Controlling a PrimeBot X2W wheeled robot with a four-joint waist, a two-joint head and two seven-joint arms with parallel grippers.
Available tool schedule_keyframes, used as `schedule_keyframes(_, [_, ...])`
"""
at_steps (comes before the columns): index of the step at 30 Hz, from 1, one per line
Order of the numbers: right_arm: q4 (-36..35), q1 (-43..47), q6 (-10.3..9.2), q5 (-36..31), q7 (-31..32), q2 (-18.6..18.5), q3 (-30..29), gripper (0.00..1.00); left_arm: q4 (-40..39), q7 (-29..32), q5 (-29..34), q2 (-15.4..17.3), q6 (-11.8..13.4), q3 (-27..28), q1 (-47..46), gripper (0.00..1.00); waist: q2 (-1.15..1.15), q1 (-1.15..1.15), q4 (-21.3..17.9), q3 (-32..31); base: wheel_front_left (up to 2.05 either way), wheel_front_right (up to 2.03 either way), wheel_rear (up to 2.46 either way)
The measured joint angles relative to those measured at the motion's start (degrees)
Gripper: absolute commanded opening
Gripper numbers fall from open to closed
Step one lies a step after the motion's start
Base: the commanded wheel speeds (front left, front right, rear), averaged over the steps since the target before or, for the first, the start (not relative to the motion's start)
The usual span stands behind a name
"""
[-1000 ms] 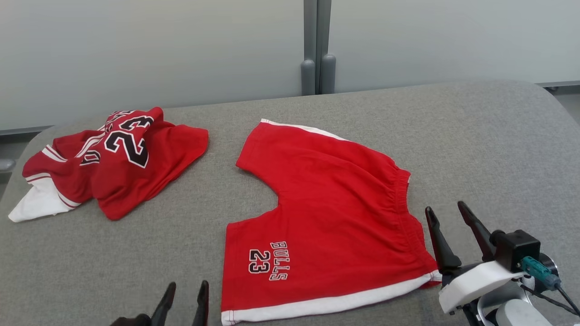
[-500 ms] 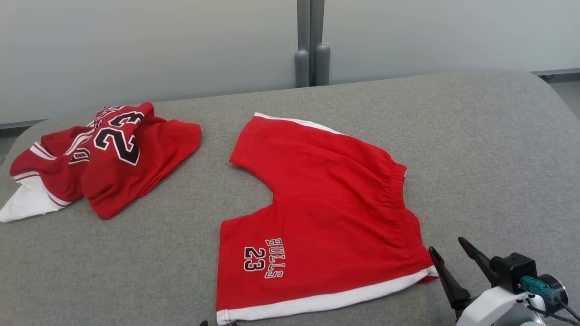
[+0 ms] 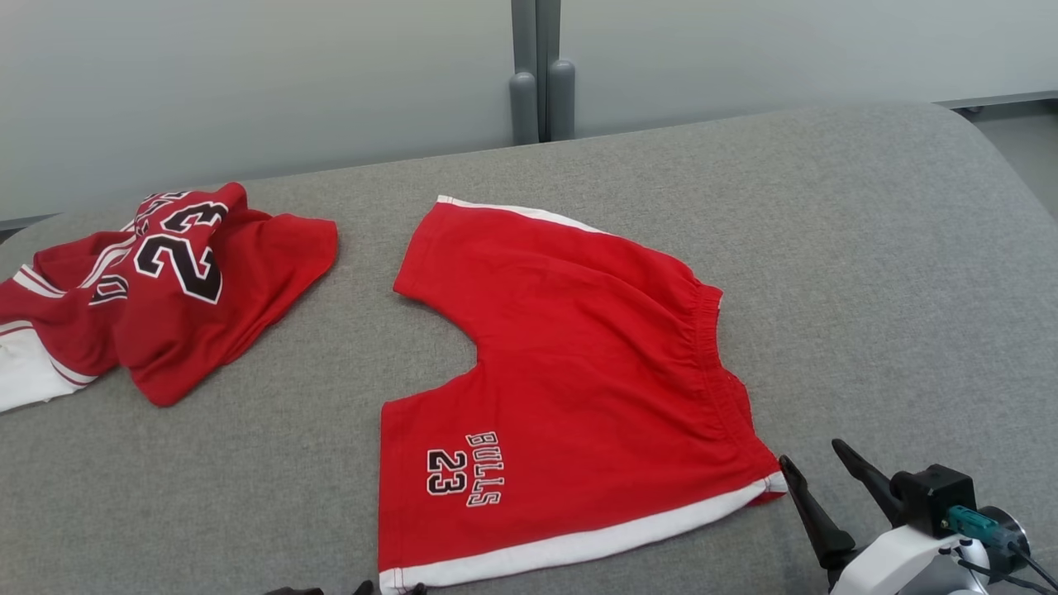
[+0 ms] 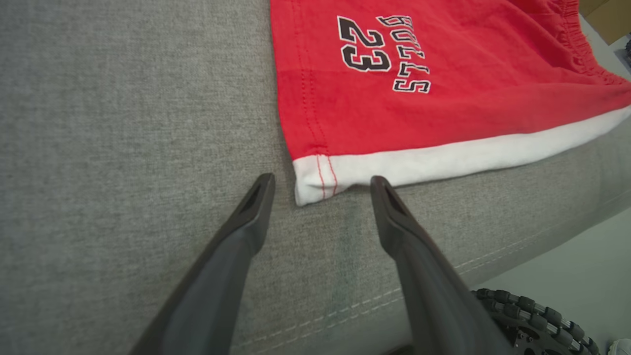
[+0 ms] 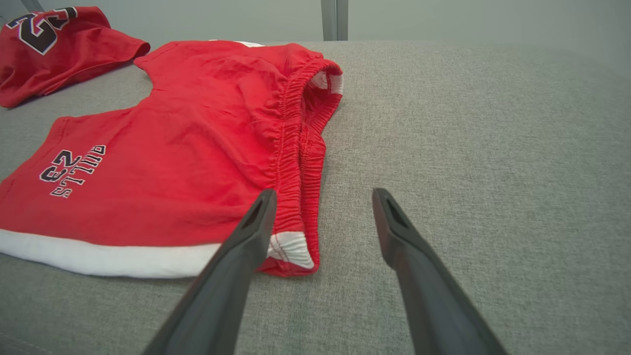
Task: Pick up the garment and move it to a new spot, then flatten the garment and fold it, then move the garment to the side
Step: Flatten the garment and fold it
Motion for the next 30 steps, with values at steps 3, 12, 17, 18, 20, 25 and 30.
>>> schedule_keyframes(3, [0.52, 0.0, 0.05, 0.01, 0.0, -0.03, 0.01, 1.0, 1.0, -0.01, -0.08, -0.12, -0.08, -0.02, -0.42, 1.0, 0.0, 0.0, -0.1, 0.13, 0.0, 0.0, 0.0])
schedule_keyframes(12, [2.67, -0.55, 1.68, -0.29, 0.02, -1.14, 1.97, 1.0, 1.46, -1.53, -0.08, -0.49, -1.52, -0.43, -2.44, 0.0, 0.0, 0.0, 0.05, 0.41, 0.0, 0.0, 0.0])
schedule_keyframes(17, [4.0, -1.26, 2.54, -0.7, 0.7, -1.46, 3.46, 1.0, 2.7, -1.9, -0.08, -0.55, -1.92, -1.34, -2.62, 0.0, 0.0, 0.0, 0.47, 0.43, 0.0, 0.0, 0.0])
schedule_keyframes(18, [4.25, -1.41, 2.58, -0.98, 0.78, -1.54, 4.04, 1.0, 2.7, -2.1, -0.08, -0.6, -2.01, -1.43, -2.65, 0.0, 0.0, 0.0, 0.55, 0.45, 0.0, 0.0, 0.0])
schedule_keyframes(20, [4.83, -2.12, 2.69, -2.15, 1.2, -1.74, 5.04, 1.0, 2.69, -2.5, -0.08, -0.68, -2.01, -1.44, -2.73, 0.0, 0.0, 0.0, 0.74, 0.5, 0.0, 0.0, 0.0])
schedule_keyframes(25, [6.0, -3.89, 3.09, -3.18, 1.3, -2.2, 5.87, 1.0, 2.53, -3.53, -0.08, -0.7, -2.07, -1.37, -3.64, 0.0, 0.0, 0.0, 1.43, 0.91, 0.0, 0.0, 0.0])
schedule_keyframes(30, [8.03, -4.64, 3.58, -3.21, 2.07, -2.6, 6.66, 0.95, 2.58, -3.99, -0.08, -0.7, -2.29, -1.45, -4.85, 0.0, 0.0, 0.0, 2.62, 1.34, 0.0, 0.0, 0.0])
